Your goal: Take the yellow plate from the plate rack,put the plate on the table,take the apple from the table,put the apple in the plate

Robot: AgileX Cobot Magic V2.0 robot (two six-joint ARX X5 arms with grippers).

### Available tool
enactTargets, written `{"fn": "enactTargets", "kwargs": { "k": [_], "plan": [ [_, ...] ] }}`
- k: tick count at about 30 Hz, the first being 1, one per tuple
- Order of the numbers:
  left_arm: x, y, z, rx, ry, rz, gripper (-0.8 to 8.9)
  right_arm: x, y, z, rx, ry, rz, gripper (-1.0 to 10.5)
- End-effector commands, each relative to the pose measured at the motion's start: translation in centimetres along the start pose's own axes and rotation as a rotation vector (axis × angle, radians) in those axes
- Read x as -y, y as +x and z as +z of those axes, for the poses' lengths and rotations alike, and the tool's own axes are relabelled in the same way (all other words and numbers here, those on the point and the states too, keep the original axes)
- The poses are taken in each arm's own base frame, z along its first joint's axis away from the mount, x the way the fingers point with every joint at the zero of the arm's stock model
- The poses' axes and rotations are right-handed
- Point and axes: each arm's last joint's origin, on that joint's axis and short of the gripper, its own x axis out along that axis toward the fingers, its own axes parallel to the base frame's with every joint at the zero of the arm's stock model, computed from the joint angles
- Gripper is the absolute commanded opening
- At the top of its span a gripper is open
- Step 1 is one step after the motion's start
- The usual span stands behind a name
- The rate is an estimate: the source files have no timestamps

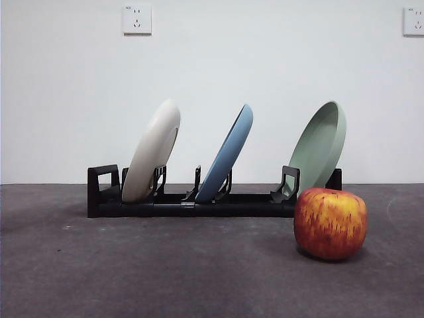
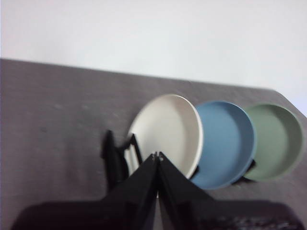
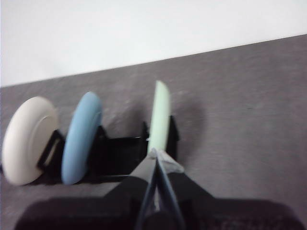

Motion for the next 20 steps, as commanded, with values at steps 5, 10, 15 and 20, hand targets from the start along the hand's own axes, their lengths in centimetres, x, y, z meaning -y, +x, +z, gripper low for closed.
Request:
{"fn": "enactTargets", "kwargs": {
  "k": [5, 10, 15, 20],
  "plan": [
    [-0.6, 4.6, 2.5, -0.145, -0.021, -0.128, 0.03, -0.1, 3.6, 1.0, -0.128, -0.001, 0.171, 0.8],
    [-0.2, 8.1, 3.0, -0.216, -0.027, -0.166, 3.25, 0.2, 5.5, 0.4, -0.212, 0.027, 0.220, 3.4],
    [1.2, 11.6, 3.3, -0.272, -0.012, -0.224, 3.47, 0.3, 6.1, 0.0, -0.254, 0.040, 0.214, 3.5],
    [2.8, 15.4, 3.7, -0.330, 0.003, -0.271, 3.47, 0.3, 6.1, 0.0, -0.258, 0.041, 0.214, 3.5]
  ]
}}
